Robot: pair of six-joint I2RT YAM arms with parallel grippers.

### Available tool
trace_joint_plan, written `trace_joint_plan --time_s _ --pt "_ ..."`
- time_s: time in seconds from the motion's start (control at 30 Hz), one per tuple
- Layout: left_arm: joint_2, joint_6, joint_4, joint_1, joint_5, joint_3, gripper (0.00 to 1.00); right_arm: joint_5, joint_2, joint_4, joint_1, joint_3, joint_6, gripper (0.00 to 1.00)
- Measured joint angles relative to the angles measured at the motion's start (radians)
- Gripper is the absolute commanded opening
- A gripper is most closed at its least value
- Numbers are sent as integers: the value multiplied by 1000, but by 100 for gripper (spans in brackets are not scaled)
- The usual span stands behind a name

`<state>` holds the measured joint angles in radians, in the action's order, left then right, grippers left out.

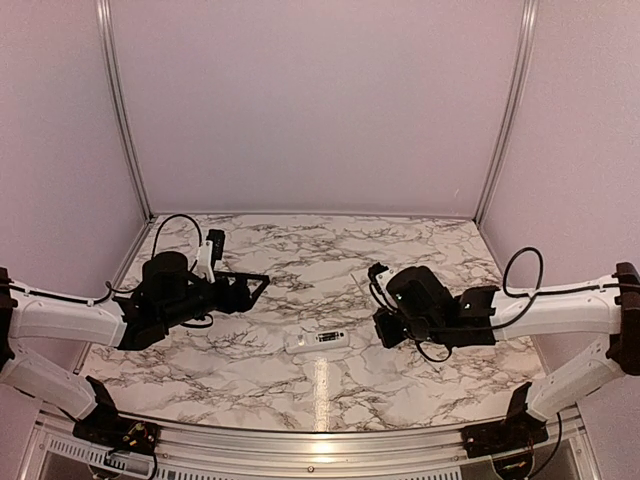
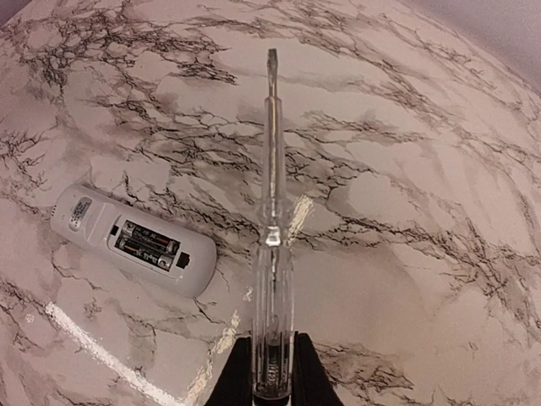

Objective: Unload the batteries from the remote control

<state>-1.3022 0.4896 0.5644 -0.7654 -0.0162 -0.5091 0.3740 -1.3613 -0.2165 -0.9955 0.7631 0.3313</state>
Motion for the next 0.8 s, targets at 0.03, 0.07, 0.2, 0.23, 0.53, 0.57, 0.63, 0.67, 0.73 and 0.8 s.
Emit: trace_joint_plan --time_s 0.03,0.07,0.2,0.23,0.53,0.57,0.63,0.67,0.73,0.8 --pt "-2 0 7 0 -19 0 91 -3 26 0 -3 -13 -9 0" --pt "-2 0 11 0 -39 0 91 -4 45 0 -5 -19 -15 0" --pt "-2 7 45 0 -132 0 90 -35 138 9 -11 -58 -42 0" --pt "-2 15 58 0 -166 0 90 -56 170 18 -16 -76 -53 0" --pt "-43 100 194 1 -427 0 87 -227 366 48 -28 -134 -141 0" --pt "-53 108 204 1 -449 -1 87 -238 375 52 -28 -135 -146 0" --pt "-72 121 223 1 -488 -2 85 -264 389 64 -28 -139 -155 0" --pt "-81 127 229 1 -507 -3 84 -280 391 68 -28 -140 -161 0" --pt "-98 136 240 1 -533 -6 83 -298 390 71 -28 -140 -169 0" --pt "-117 146 251 1 -562 -15 82 -313 387 75 -33 -140 -177 0"
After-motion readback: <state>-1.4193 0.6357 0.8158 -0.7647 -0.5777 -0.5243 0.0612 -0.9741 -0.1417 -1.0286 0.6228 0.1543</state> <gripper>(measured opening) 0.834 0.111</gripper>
